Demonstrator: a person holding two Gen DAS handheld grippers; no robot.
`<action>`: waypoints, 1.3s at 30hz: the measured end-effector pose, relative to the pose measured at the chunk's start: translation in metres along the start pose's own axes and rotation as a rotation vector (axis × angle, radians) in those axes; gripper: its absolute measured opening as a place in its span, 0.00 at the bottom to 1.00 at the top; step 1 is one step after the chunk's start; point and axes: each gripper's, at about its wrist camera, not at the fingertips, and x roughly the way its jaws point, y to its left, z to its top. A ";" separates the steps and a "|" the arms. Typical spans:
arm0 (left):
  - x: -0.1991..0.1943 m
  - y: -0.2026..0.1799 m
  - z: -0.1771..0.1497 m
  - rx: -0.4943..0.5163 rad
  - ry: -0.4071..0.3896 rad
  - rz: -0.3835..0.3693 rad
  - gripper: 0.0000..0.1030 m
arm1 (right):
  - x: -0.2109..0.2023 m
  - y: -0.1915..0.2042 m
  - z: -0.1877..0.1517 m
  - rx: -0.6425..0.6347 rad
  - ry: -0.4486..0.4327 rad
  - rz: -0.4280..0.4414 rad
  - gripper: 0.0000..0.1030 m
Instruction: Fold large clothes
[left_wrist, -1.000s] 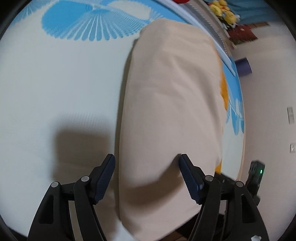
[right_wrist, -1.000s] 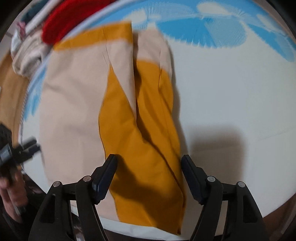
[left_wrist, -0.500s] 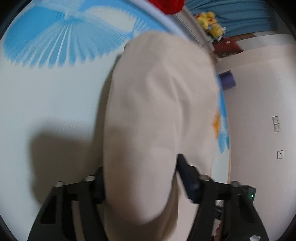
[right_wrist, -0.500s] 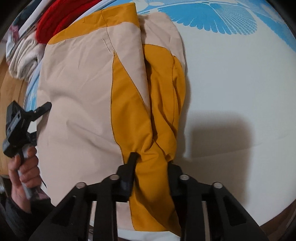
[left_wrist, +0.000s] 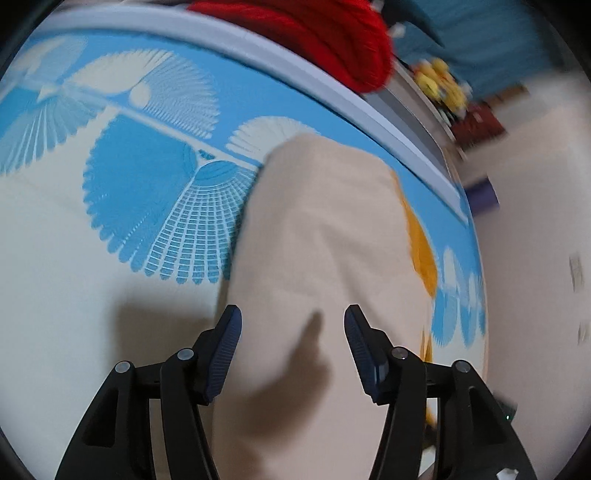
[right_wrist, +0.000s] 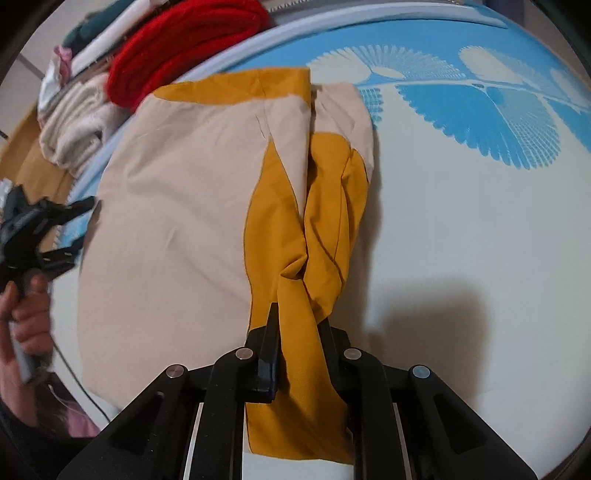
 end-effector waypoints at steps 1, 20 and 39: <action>-0.009 -0.007 -0.006 0.050 -0.006 0.005 0.52 | 0.000 0.000 0.001 -0.005 -0.003 -0.012 0.20; -0.112 -0.066 -0.210 0.430 -0.262 0.393 0.99 | -0.138 0.011 -0.075 -0.146 -0.349 -0.237 0.68; -0.155 -0.096 -0.319 0.379 -0.314 0.378 0.99 | -0.206 0.085 -0.253 -0.222 -0.495 -0.247 0.98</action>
